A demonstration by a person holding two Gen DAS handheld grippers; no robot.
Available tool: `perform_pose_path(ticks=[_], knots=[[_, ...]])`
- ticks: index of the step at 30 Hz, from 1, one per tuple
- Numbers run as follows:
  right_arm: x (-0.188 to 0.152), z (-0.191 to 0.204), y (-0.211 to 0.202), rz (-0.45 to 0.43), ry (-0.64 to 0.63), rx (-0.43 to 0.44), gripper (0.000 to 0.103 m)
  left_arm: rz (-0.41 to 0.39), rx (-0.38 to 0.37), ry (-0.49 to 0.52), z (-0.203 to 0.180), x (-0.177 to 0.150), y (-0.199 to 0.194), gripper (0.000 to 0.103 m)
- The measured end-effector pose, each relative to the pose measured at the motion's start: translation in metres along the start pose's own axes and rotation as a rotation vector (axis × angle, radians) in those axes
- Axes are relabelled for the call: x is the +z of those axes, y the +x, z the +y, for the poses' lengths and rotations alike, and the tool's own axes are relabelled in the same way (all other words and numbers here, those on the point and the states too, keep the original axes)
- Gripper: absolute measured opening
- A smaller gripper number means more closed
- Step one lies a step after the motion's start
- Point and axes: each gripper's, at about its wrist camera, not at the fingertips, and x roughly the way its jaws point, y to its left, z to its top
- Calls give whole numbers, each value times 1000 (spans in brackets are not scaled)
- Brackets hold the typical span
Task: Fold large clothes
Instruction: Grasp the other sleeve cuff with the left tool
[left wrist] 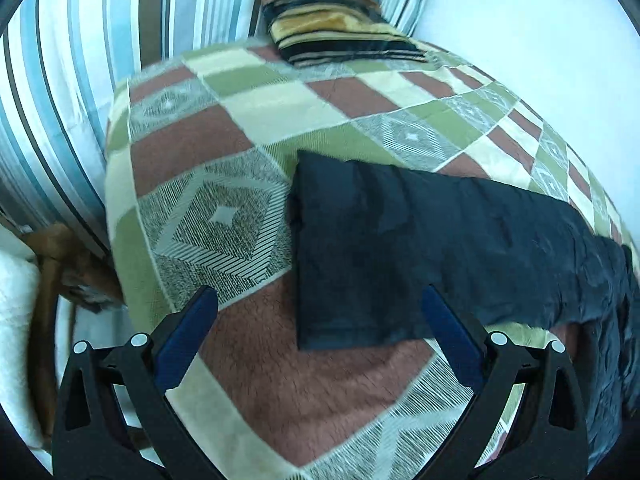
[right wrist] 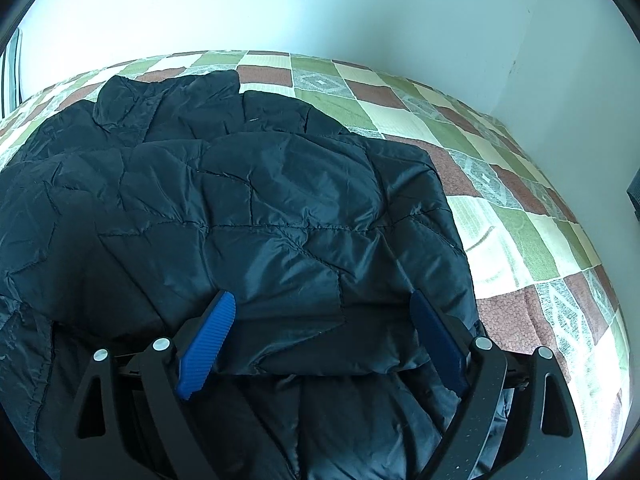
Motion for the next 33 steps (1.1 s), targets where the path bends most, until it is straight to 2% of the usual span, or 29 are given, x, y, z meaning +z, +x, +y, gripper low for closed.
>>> perform_pose_path(ticks=[2, 7, 9, 11, 16, 21, 25, 26, 29, 33], knots=[[0, 0, 0, 1, -1, -2, 88, 31, -32, -14, 5, 1, 10, 101], [0, 1, 1, 2, -1, -4, 88, 24, -75, 40, 1, 3, 15, 100], [0, 1, 1, 1, -1, -4, 88, 25, -121, 47, -1, 6, 14, 89], [0, 1, 1, 1, -1, -4, 88, 49, -181, 46, -1, 8, 16, 87], [0, 1, 1, 2, -1, -3, 88, 55, -178, 90, -8, 8, 23, 87], [0, 1, 1, 2, 0, -2, 88, 48, -203, 42, -9, 14, 26, 62], [0, 0, 2, 2, 1, 0, 89, 48, -179, 17, -5, 16, 27, 38], [0, 0, 2, 2, 1, 0, 89, 45, -177, 13, -3, 17, 26, 27], [0, 0, 2, 2, 2, 1, 89, 28, -183, 11, 1, 18, 21, 12], [0, 0, 2, 2, 3, 2, 89, 18, -180, 22, 0, 20, 14, 8]])
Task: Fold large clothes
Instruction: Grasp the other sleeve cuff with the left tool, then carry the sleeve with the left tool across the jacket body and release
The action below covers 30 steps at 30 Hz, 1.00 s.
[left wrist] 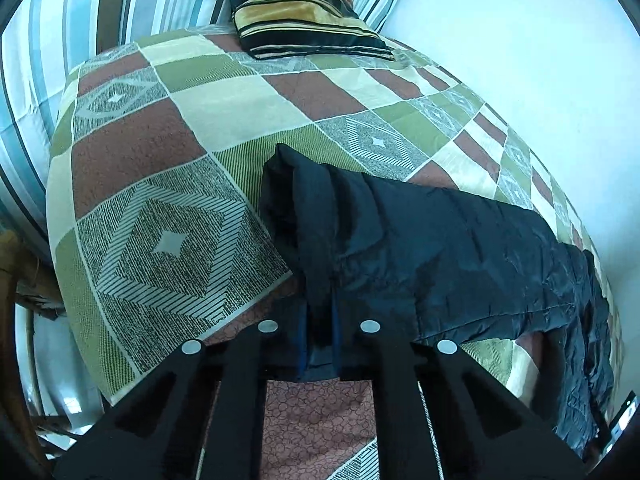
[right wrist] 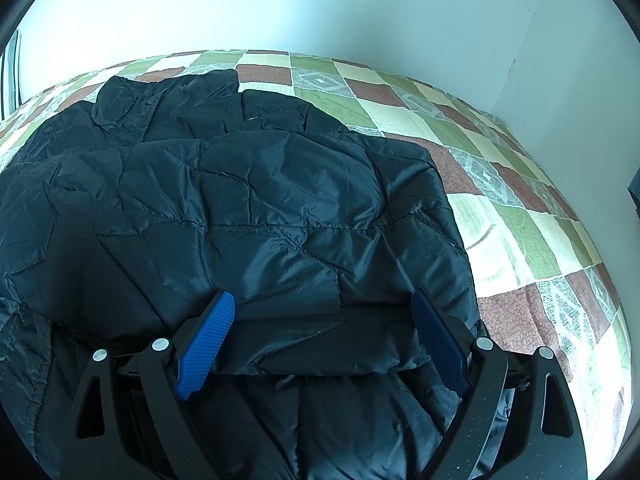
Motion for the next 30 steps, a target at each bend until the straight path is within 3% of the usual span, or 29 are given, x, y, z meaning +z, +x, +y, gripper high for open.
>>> perform_pose_path(ticks=[8, 15, 22, 30], knots=[[0, 0, 0, 0, 0, 1, 89, -73, -10, 80, -25, 9, -28, 5], [0, -1, 0, 0, 2, 3, 89, -133, -139, 164, -83, 19, -62, 5], [1, 0, 1, 2, 9, 12, 89, -149, -327, 367, -207, 4, -79, 4], [2, 0, 1, 3, 16, 21, 89, -75, -511, 570, -355, -48, -73, 4]])
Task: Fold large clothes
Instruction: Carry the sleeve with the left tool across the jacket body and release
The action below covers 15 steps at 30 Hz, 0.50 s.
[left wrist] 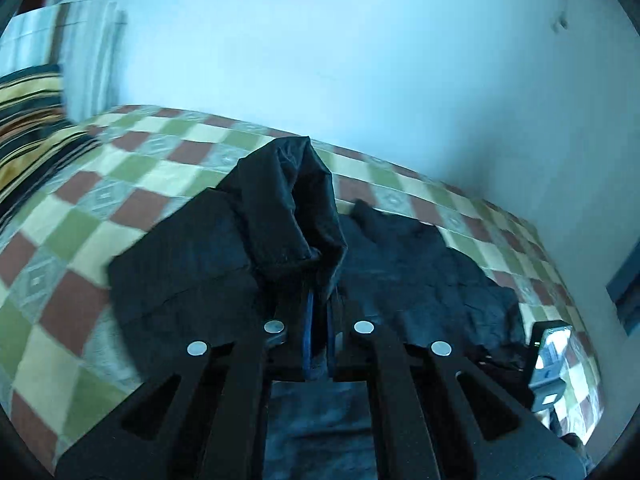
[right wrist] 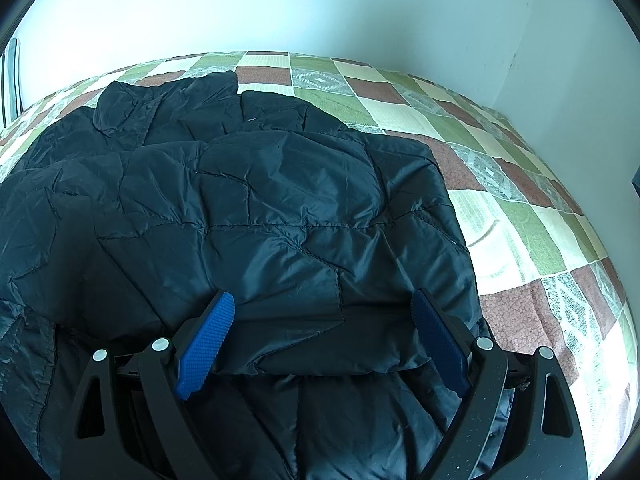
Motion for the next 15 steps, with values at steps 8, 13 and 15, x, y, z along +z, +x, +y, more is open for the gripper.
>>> perform_pose_path(ticks=[8, 13, 15], knots=[[0, 0, 0, 1, 6, 6, 89, 108, -141, 135, -110, -13, 73, 4], [-1, -2, -1, 1, 11, 12, 89, 200, -211, 169, -158, -32, 120, 4], [-1, -1, -1, 2, 13, 14, 89, 226, -230, 182, -172, -40, 131, 4]])
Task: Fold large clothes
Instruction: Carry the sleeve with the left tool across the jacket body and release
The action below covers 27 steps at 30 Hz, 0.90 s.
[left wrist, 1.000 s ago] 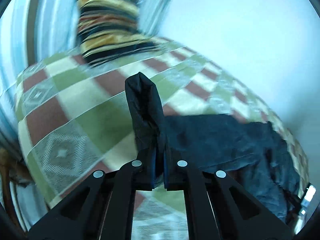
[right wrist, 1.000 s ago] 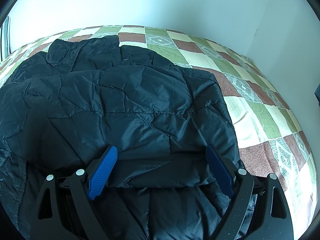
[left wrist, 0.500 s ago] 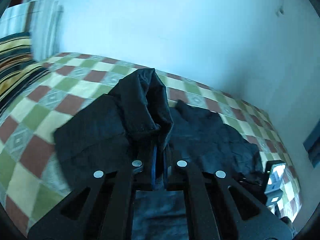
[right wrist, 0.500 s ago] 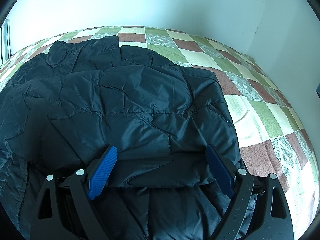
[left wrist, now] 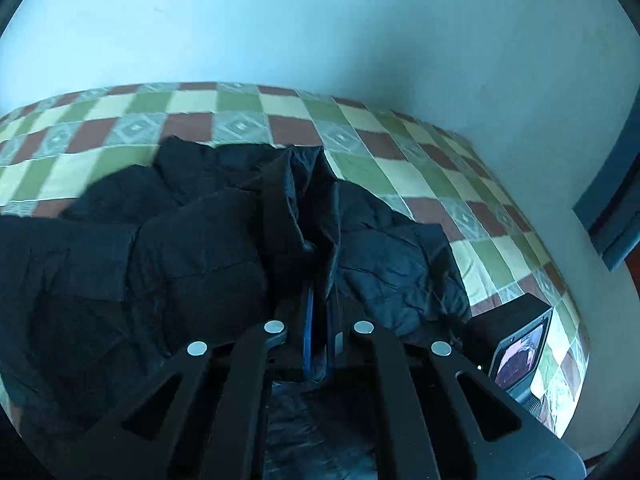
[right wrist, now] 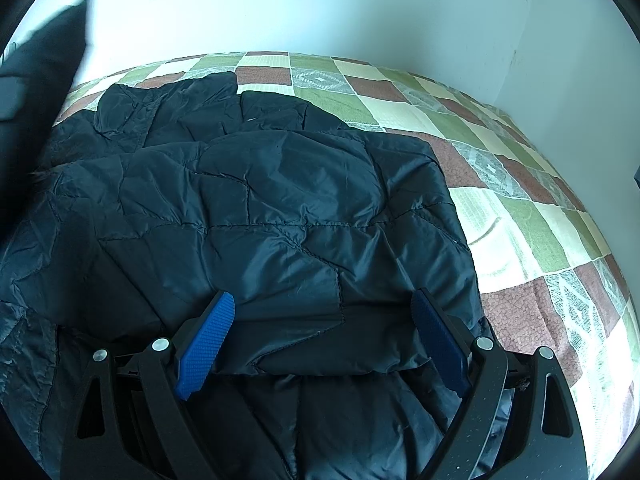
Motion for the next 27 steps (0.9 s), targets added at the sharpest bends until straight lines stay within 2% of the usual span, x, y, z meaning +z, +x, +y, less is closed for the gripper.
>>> perform_pose_path(ticks=[4, 9, 15, 27], knots=[[0, -2, 1, 1, 1, 2, 89, 52, -33, 32, -22, -3, 29, 4], [0, -2, 1, 1, 3, 4, 89, 88, -66, 51, -34, -1, 47, 5], [0, -1, 1, 1, 1, 3, 89, 86, -86, 11, -28, 2, 43, 8], [-1, -2, 0, 1, 1, 3, 89, 84, -75, 8, -25, 0, 38, 8]])
